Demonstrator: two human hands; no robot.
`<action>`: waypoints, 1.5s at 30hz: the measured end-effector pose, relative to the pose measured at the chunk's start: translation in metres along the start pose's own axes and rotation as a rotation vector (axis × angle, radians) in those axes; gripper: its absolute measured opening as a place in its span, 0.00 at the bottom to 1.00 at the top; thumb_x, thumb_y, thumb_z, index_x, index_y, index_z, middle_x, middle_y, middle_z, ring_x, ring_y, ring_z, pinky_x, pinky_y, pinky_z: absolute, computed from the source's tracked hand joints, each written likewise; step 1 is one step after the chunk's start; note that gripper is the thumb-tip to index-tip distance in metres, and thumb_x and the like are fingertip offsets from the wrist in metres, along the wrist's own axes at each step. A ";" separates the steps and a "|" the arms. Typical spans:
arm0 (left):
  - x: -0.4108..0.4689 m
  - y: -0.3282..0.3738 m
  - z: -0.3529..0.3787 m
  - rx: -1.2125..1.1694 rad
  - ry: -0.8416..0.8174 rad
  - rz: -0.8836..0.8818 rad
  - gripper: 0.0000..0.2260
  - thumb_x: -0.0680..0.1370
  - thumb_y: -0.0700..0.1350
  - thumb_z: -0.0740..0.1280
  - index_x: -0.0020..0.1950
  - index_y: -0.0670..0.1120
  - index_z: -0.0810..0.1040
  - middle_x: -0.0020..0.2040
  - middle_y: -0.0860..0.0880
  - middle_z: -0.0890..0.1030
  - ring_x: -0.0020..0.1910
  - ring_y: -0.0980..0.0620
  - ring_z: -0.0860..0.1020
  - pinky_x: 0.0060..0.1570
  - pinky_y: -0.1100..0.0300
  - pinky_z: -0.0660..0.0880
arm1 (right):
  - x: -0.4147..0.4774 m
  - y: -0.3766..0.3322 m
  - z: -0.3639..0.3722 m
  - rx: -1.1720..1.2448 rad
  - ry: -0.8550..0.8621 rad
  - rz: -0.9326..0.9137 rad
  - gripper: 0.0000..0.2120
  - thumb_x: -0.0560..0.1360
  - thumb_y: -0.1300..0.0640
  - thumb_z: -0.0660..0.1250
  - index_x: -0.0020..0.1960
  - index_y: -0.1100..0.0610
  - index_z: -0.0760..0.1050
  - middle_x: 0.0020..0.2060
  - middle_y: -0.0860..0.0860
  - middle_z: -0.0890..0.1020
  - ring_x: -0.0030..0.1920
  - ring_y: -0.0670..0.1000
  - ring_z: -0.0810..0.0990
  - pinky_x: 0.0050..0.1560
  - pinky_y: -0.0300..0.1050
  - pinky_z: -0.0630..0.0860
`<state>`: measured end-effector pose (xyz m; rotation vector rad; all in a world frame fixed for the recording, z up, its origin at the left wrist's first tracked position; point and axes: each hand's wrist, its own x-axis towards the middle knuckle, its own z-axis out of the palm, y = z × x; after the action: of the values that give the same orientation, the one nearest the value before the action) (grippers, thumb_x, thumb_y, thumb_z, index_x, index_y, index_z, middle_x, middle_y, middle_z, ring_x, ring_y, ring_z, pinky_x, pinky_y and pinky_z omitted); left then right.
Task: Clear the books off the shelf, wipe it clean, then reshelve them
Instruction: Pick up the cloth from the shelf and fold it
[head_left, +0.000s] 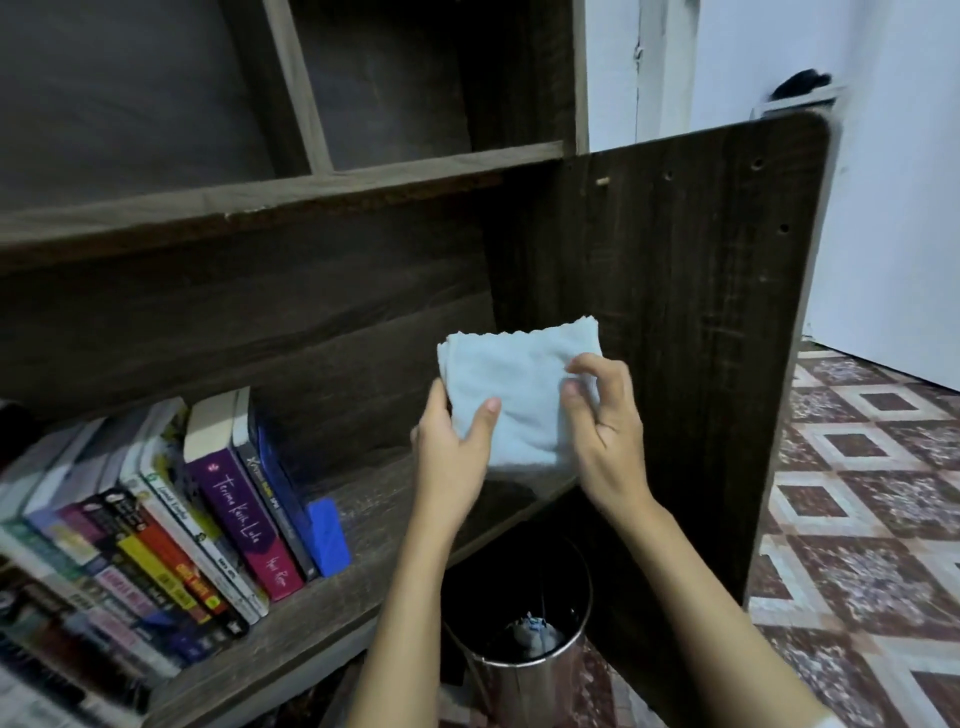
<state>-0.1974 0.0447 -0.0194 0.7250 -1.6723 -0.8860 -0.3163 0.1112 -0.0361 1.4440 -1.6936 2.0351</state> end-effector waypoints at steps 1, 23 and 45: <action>0.008 0.010 0.000 0.019 -0.002 0.042 0.10 0.76 0.44 0.69 0.54 0.56 0.74 0.49 0.57 0.80 0.54 0.51 0.79 0.57 0.47 0.75 | 0.006 -0.002 -0.002 -0.003 -0.005 -0.044 0.11 0.76 0.58 0.58 0.56 0.60 0.71 0.50 0.49 0.70 0.48 0.28 0.70 0.48 0.24 0.67; 0.163 0.164 -0.038 0.755 0.148 0.518 0.14 0.79 0.45 0.62 0.64 0.48 0.74 0.62 0.45 0.68 0.58 0.44 0.72 0.56 0.54 0.70 | 0.247 -0.105 0.038 -0.178 -0.089 -0.327 0.14 0.77 0.65 0.59 0.62 0.61 0.71 0.60 0.59 0.66 0.54 0.56 0.73 0.59 0.44 0.67; 0.216 0.164 -0.023 1.278 -0.036 -0.077 0.18 0.81 0.45 0.58 0.70 0.40 0.66 0.73 0.40 0.53 0.70 0.39 0.58 0.66 0.48 0.61 | 0.307 -0.077 0.085 -0.427 -0.410 -0.019 0.11 0.76 0.57 0.67 0.56 0.59 0.81 0.56 0.59 0.80 0.57 0.57 0.77 0.56 0.45 0.73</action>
<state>-0.2363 -0.0481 0.2337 1.6000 -2.1611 0.2655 -0.3839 -0.0682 0.2294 1.7772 -2.0849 1.3037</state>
